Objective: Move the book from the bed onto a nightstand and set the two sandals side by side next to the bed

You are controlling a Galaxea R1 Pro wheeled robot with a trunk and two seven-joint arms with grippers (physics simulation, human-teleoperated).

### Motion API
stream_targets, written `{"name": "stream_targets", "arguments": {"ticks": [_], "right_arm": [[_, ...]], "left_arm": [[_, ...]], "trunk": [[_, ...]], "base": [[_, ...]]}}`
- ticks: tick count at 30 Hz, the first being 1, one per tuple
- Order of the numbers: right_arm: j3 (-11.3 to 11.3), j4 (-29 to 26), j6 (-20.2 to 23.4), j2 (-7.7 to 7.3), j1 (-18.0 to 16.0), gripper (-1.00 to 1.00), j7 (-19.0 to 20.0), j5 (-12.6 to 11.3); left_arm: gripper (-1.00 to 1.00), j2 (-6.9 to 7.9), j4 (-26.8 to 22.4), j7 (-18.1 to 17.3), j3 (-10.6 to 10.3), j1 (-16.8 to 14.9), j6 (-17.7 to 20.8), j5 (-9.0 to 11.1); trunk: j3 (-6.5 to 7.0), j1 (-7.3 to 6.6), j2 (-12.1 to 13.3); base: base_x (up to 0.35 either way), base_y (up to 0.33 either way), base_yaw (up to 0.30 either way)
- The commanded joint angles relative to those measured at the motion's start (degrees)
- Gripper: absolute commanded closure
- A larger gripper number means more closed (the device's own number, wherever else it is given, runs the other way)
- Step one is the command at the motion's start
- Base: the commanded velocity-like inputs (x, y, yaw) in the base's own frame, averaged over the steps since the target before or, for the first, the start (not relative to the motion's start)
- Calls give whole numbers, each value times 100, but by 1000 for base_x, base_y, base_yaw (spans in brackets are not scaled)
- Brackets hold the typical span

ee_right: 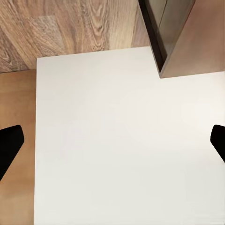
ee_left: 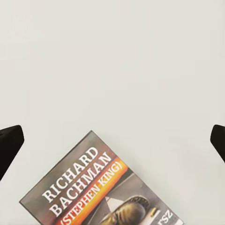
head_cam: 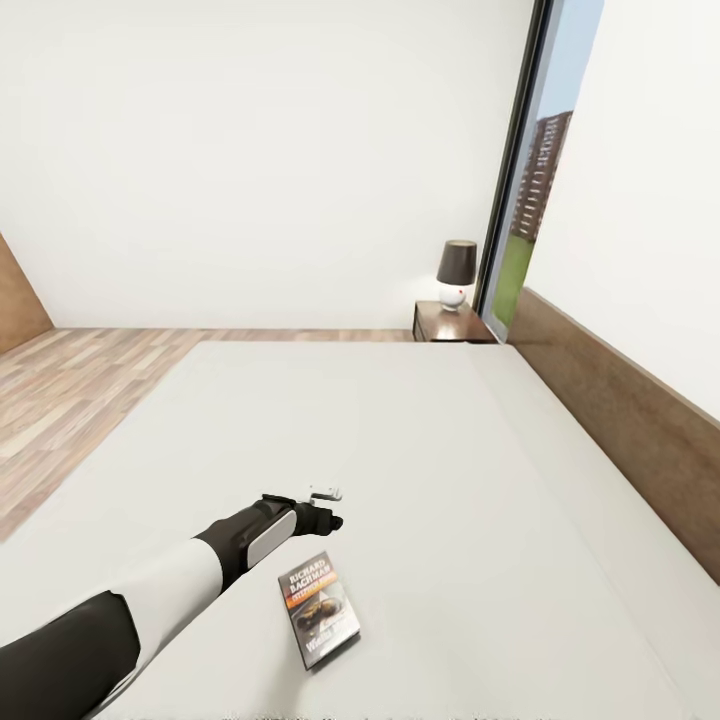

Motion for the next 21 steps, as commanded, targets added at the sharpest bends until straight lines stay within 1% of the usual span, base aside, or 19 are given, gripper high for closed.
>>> {"name": "stream_targets", "arguments": {"ticks": [1,13,21], "right_arm": [[-47,9,8,-2,-3,-100,-23,61],[-48,9,11,54,-2,-100,-25,61],[-49,9,12,65,-2,-100,-24,61]], "left_arm": [[-100,3,-8,42,-37,-6,7,59],[-100,10,-5,41,-37,-6,3,51],[-100,12,-4,39,-37,-6,2,50]], "trunk": [[-13,0,-3],[-125,0,-3],[-200,0,-3]], "base": [[0,0,0],[0,0,0],[0,0,0]]}}
